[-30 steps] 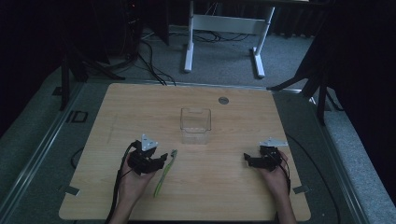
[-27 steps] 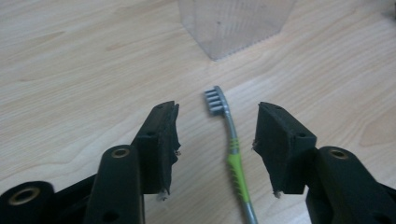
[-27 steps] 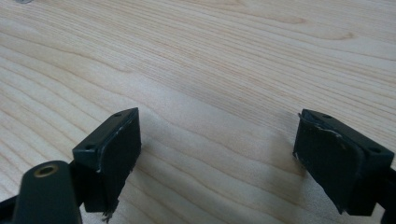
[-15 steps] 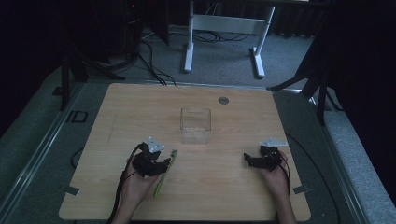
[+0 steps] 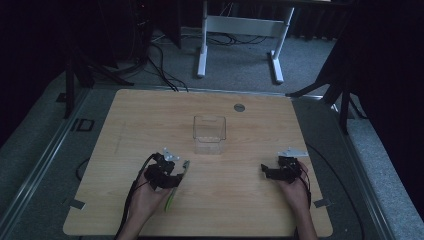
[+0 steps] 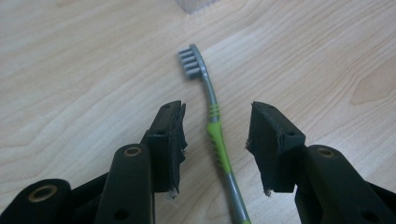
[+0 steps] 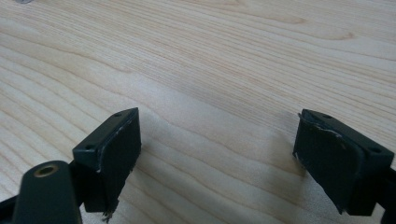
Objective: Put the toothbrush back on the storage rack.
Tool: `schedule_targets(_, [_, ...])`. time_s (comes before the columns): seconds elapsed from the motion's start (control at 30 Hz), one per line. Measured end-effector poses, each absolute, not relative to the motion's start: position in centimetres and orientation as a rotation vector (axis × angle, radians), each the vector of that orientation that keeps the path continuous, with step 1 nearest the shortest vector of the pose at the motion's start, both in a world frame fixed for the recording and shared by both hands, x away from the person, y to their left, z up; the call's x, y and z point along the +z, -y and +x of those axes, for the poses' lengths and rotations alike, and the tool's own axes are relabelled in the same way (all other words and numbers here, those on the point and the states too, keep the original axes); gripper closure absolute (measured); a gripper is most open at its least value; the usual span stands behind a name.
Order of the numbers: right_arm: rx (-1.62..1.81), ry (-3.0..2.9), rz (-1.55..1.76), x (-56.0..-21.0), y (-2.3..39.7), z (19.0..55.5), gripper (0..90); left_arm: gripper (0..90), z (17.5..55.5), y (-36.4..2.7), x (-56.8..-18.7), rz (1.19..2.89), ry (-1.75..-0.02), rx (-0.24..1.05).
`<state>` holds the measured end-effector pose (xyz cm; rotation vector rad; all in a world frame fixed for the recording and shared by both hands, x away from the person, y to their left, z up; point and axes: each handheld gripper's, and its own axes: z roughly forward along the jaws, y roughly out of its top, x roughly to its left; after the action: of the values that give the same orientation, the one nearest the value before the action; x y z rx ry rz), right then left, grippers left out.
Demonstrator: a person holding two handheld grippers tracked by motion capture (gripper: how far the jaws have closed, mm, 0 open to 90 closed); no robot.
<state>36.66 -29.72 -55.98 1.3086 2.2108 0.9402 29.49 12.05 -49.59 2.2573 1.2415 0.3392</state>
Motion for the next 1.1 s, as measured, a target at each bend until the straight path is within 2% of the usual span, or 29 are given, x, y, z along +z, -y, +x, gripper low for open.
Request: schedule_targets(1.1, [0.941, -2.210, 1.308, -56.0, 29.7, 36.7, 14.8, 57.7, 31.4, -10.6, -50.1, 2.377, -1.397, 0.193])
